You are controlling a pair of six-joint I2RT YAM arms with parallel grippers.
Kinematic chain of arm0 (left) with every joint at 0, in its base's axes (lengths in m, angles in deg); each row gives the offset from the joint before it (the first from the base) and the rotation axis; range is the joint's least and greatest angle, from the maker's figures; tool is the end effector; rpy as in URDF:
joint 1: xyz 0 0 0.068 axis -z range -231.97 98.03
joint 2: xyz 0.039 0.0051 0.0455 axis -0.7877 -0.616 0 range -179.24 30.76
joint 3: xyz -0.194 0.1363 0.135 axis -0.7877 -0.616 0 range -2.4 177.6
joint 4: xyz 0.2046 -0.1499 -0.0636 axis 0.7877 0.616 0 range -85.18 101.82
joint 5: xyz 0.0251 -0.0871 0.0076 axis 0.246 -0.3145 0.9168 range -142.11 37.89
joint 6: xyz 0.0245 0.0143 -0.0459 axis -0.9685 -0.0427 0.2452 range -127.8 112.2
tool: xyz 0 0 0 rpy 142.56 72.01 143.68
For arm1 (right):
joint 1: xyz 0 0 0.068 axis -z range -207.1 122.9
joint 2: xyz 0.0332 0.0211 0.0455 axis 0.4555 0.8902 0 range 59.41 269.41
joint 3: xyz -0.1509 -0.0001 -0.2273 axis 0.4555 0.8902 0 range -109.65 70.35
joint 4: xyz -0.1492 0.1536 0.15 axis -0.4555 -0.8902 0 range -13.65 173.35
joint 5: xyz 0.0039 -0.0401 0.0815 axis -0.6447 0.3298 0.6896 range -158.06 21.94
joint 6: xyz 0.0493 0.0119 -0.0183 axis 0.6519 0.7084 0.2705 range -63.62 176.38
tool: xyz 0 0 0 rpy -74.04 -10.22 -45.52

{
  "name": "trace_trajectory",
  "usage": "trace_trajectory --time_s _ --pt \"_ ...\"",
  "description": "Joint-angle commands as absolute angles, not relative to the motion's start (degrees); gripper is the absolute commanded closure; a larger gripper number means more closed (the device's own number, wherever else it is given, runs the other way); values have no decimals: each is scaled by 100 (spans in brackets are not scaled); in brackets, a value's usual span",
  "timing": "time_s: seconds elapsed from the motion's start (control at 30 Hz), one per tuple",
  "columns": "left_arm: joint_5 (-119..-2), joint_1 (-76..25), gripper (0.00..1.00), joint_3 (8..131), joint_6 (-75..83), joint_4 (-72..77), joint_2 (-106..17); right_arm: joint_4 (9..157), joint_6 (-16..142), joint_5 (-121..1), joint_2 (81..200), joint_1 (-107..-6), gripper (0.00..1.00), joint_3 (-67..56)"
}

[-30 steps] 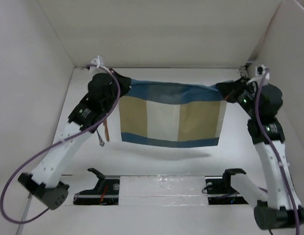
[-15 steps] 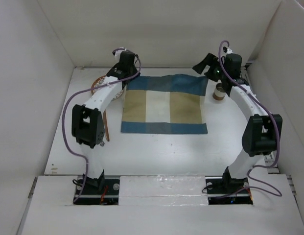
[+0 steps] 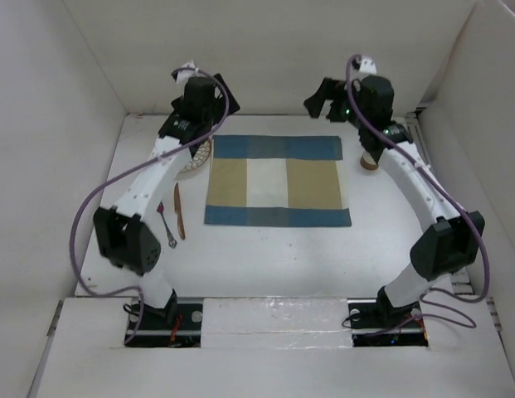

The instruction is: Set the dinner table for one person

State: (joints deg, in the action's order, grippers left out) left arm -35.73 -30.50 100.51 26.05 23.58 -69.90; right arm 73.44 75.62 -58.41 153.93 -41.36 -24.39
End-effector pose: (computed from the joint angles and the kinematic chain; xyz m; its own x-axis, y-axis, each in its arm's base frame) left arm 0.3899 -0.1426 0.4118 -0.2750 -0.4661 -0.8409 -0.0644 0.8816 -0.4676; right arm 0.3794 0.1026 0.4192 -0.2871 0.2624 -0.9213 -0.3266 0.8773 0.3516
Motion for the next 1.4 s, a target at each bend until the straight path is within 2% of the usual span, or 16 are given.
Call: trace_trajectory --time_s 0.0,0.03,0.07,0.17,0.27,0.33,0.5,0.63,0.7,0.87,1.0,1.17,1.37 --pt "-3330 -2894 0 8544 2963 2171 -5962 7068 7202 -6577 14968 -4668 0 -1284" --pt "-3400 -2894 0 8148 3025 2022 -5838 7296 7202 -6717 14741 -4757 0 -506" --pt "-3348 -2894 0 7492 3156 1846 -5749 7403 7289 -6849 14660 -4827 0 -228" --pt "-2877 -2894 0 6706 3438 1940 -5564 7387 7238 -7358 14537 -5152 0 362" --pt "-2523 -2894 0 6422 3729 2134 -5327 7184 7185 -8421 14204 -5583 0 652" --pt "-2521 -3052 0 6422 3869 2388 -5266 7000 7123 -8520 14054 -5584 0 654" --pt "-3259 -3816 0 6422 4098 2530 -5327 6999 7123 -8160 13448 -5452 0 934" --pt "-2998 -3817 0 6544 4212 2197 -5327 7016 7193 -7809 13000 -5452 0 1136" --pt "-3109 -3975 0 6597 4265 1899 -5440 7262 7193 -7187 12806 -5400 0 1286" --pt "-5188 -5283 0 6852 4072 1135 -5914 7667 7132 -6332 12182 -5338 0 1743" --pt "-5974 -5978 0 7150 4309 1132 -6617 7720 7079 -6025 11979 -5399 0 1858" --pt "-6037 -6234 0 7607 4257 1132 -7530 7720 7079 -5744 11479 -5399 0 2138" --pt "-5976 -6348 0 7942 4151 1238 -7989 7720 7079 -5576 11083 -5399 0 2376"
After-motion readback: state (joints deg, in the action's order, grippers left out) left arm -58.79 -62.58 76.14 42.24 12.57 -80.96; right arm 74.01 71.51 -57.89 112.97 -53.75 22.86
